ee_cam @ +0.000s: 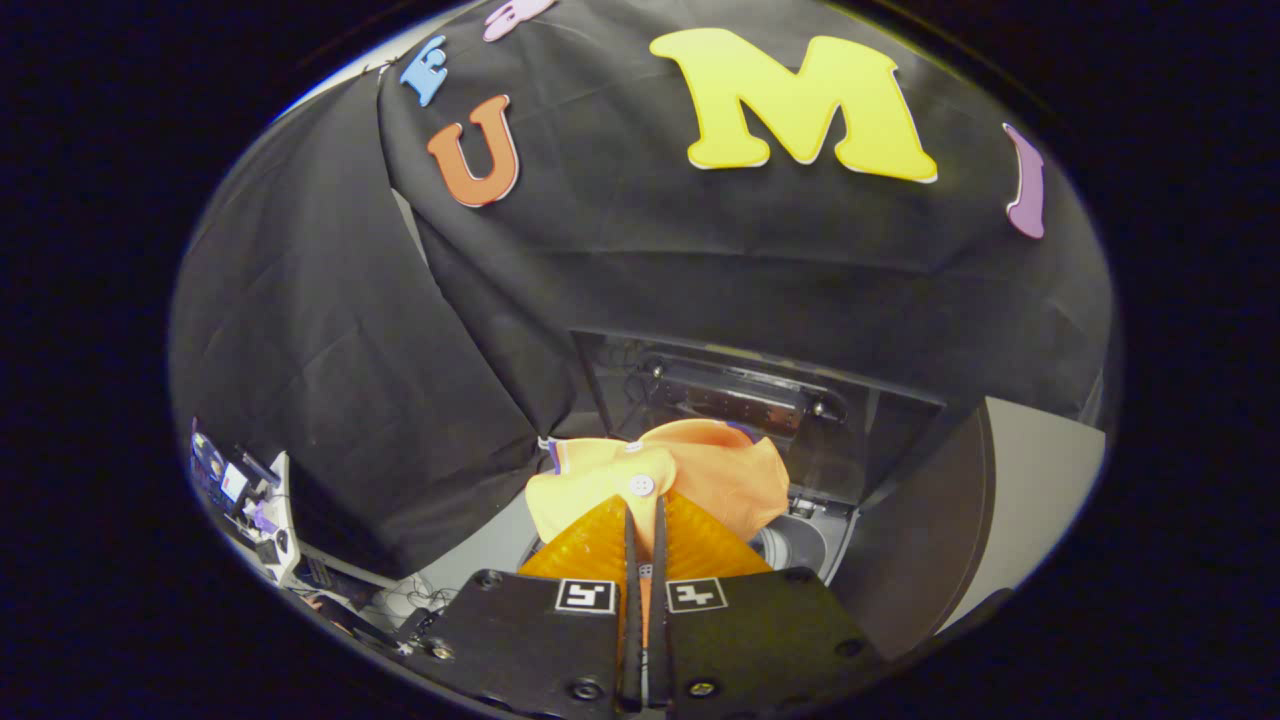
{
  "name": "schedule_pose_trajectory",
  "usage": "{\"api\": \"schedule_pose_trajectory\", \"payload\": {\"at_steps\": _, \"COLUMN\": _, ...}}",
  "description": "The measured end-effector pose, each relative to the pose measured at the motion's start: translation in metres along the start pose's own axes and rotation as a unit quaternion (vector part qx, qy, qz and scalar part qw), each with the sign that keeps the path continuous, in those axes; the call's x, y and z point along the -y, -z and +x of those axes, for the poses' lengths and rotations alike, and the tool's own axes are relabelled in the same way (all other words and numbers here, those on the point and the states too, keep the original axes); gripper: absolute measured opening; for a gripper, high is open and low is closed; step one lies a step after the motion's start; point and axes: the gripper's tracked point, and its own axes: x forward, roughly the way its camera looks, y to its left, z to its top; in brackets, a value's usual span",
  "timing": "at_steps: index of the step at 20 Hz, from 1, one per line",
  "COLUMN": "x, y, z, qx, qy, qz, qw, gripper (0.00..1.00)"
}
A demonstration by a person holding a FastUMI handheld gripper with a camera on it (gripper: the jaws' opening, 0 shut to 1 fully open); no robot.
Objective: Put the clothes into the washing machine and then close the washing machine lid.
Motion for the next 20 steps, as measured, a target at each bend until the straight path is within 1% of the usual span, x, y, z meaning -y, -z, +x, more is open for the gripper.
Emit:
{"api": "schedule_pose_trajectory", "payload": {"at_steps": 7, "x": 0.017, "y": 0.027, "z": 0.035, "qx": -0.029, "qy": 0.012, "qz": 0.015, "qw": 0.999, "gripper": 0.05}}
{"api": "schedule_pose_trajectory", "payload": {"at_steps": 13, "x": 0.028, "y": 0.034, "z": 0.059, "qx": -0.038, "qy": 0.029, "qz": 0.034, "qw": 0.998, "gripper": 0.06}}
{"api": "schedule_pose_trajectory", "payload": {"at_steps": 14, "x": 0.034, "y": 0.039, "z": 0.063, "qx": -0.052, "qy": 0.038, "qz": 0.037, "qw": 0.997, "gripper": 0.07}}
{"api": "schedule_pose_trajectory", "payload": {"at_steps": 15, "x": 0.032, "y": 0.044, "z": 0.064, "qx": -0.062, "qy": 0.031, "qz": 0.045, "qw": 0.997, "gripper": 0.11}}
{"api": "schedule_pose_trajectory", "payload": {"at_steps": 16, "x": 0.031, "y": 0.041, "z": 0.065, "qx": -0.053, "qy": 0.024, "qz": 0.054, "qw": 0.997, "gripper": 0.29}}
{"api": "schedule_pose_trajectory", "payload": {"at_steps": 18, "x": 0.037, "y": 0.034, "z": 0.067, "qx": -0.042, "qy": 0.043, "qz": 0.060, "qw": 0.996, "gripper": 0.64}}
{"api": "schedule_pose_trajectory", "payload": {"at_steps": 20, "x": 0.039, "y": 0.037, "z": 0.070, "qx": -0.051, "qy": 0.045, "qz": 0.060, "qw": 0.996, "gripper": 1.00}}
